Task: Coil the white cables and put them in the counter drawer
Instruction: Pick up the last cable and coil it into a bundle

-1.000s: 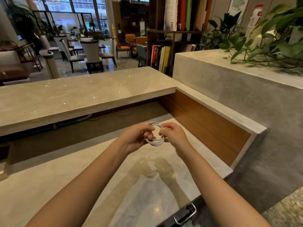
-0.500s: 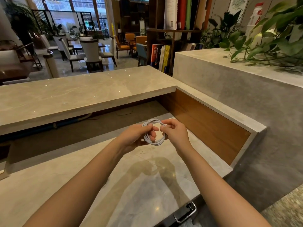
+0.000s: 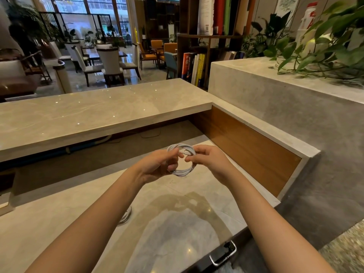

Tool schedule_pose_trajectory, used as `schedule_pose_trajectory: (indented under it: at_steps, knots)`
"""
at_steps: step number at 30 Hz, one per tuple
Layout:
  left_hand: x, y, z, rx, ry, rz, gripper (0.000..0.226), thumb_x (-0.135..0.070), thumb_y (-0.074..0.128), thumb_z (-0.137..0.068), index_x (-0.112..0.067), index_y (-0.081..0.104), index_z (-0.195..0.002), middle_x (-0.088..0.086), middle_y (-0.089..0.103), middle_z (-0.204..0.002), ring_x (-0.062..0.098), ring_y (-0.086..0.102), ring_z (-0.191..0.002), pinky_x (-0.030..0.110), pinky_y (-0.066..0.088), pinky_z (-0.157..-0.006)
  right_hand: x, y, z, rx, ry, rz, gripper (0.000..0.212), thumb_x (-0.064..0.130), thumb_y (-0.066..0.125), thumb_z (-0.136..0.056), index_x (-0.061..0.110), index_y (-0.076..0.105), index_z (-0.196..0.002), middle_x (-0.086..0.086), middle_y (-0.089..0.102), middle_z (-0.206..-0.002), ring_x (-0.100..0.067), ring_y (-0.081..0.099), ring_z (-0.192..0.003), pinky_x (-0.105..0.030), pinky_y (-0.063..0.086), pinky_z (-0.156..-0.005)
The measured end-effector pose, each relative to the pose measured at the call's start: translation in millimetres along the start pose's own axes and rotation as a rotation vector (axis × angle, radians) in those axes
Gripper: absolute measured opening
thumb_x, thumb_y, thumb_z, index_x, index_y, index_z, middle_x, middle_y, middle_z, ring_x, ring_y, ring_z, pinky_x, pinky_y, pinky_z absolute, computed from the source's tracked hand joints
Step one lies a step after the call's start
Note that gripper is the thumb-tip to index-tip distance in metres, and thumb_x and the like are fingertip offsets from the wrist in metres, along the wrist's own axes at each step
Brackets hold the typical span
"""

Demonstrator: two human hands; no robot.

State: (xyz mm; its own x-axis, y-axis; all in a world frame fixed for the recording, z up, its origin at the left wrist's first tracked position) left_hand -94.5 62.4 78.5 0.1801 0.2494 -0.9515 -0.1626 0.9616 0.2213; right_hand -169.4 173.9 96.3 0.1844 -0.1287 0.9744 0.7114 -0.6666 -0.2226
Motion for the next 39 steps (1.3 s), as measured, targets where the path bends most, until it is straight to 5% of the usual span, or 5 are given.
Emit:
schedule_pose_trajectory:
  at_steps: [6, 14, 28, 35, 39]
  knots:
    - [-14.3, -0.1, 1.9, -0.135, 0.263, -0.259, 0.016, -0.015, 0.056, -0.09, -0.011, 0.056, -0.106, 0.002, 0.05, -0.073, 0.01, 0.045, -0.061, 0.022, 0.044, -0.06, -11.1, 6.6, 3.8, 0.05, 0.154, -0.341, 0.027, 0.01, 0.052, -0.09, 0.01, 0.066, -0.067, -0.007, 0.061, -0.069, -0.019, 0.057, -0.074, -0.034, 0.051, -0.078]
    - [-8.2, -1.6, -0.2, -0.409, 0.342, -0.498, 0.023, -0.027, 0.035, -0.1, -0.015, 0.052, -0.11, 0.001, 0.048, -0.071, 0.011, 0.043, -0.06, 0.023, 0.041, -0.058, -11.4, 5.6, -1.0, -0.07, 0.079, -0.046, 0.02, 0.025, 0.049, -0.096, 0.014, 0.064, -0.103, -0.002, 0.067, -0.08, -0.013, 0.063, -0.075, -0.027, 0.053, -0.074]
    - [6.1, -2.9, -8.5, -0.148, 0.222, -0.259, 0.033, -0.03, 0.026, -0.102, -0.01, 0.051, -0.093, -0.001, 0.039, -0.064, 0.011, 0.035, -0.058, 0.024, 0.034, -0.059, -19.0, 6.8, -8.0, -0.085, 0.07, 0.002, 0.019, 0.017, 0.043, -0.098, 0.013, 0.06, -0.106, -0.002, 0.059, -0.082, -0.012, 0.058, -0.069, -0.021, 0.052, -0.066]
    - [11.8, 4.5, -13.3, -0.146, 0.258, -0.273, 0.033, -0.029, 0.023, -0.103, -0.014, 0.048, -0.088, -0.004, 0.036, -0.061, 0.008, 0.031, -0.054, 0.025, 0.028, -0.056, -26.1, 22.3, -0.6, 0.17, 0.271, -0.626, 0.022, 0.011, 0.04, -0.094, 0.007, 0.055, -0.079, 0.001, 0.039, -0.053, -0.012, 0.042, -0.048, -0.027, 0.033, -0.059]
    - [9.7, 0.2, -17.9, -0.202, 0.243, -0.225, 0.033, -0.03, 0.028, -0.102, -0.013, 0.049, -0.082, -0.005, 0.035, -0.059, 0.01, 0.029, -0.054, 0.025, 0.027, -0.056, -23.8, 12.5, -4.7, 0.006, 0.192, -0.276, 0.023, 0.021, 0.046, -0.097, 0.008, 0.063, -0.09, -0.002, 0.053, -0.064, -0.012, 0.052, -0.057, -0.024, 0.047, -0.061]
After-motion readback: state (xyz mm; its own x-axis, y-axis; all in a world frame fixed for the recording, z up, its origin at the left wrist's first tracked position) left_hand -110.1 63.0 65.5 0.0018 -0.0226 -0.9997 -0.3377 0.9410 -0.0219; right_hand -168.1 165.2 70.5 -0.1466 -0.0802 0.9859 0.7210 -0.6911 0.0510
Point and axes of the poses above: each hand's wrist, its own z-axis away from the middle knuckle, its own y-axis out of the palm, x = y × z, the point moved 7 cm from there along -z, towards the middle knuckle
